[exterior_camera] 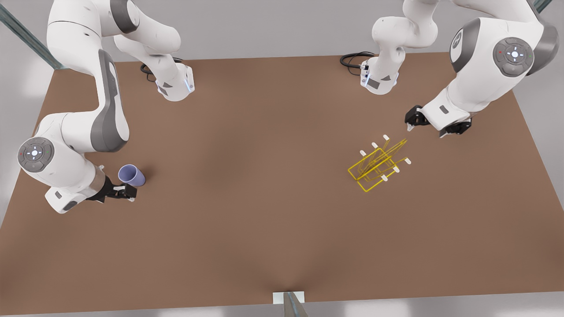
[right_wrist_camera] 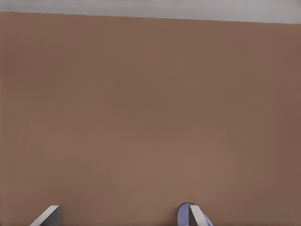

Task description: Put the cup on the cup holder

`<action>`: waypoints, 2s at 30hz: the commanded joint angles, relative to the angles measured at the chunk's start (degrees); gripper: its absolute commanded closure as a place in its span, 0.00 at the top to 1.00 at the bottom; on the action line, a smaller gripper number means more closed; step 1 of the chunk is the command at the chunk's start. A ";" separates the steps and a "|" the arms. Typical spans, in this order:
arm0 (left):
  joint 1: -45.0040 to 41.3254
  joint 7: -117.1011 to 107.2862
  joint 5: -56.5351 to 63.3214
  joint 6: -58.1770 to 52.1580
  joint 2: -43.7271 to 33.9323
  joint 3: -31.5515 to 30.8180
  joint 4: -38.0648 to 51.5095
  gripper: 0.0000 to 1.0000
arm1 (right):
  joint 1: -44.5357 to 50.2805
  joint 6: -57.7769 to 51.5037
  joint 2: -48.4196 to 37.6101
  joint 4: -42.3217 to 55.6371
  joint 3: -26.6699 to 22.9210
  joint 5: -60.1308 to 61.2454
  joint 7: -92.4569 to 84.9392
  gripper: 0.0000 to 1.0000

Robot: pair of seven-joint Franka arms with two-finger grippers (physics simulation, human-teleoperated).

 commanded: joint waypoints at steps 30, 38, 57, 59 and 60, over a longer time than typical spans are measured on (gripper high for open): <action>-0.31 -1.05 0.65 1.43 3.46 0.15 0.13 1.00 | -13.06 34.25 -14.85 -48.95 0.24 2.74 -8.86 1.00; -0.31 -1.05 0.65 1.52 3.37 0.15 0.13 1.00 | -12.62 35.13 -12.48 -49.39 0.32 2.74 -12.02 1.00; -0.40 -1.05 0.65 0.91 3.37 0.15 0.13 1.00 | -12.88 35.13 -9.22 -50.53 0.41 2.66 -14.74 1.00; -0.40 -0.96 0.65 0.91 3.37 0.07 0.13 1.00 | -12.44 35.13 -9.14 -50.44 0.50 2.66 -14.66 1.00; -0.40 -1.05 0.65 0.91 3.37 0.07 0.13 1.00 | -12.18 35.13 -9.14 -50.44 0.50 2.66 -14.66 1.00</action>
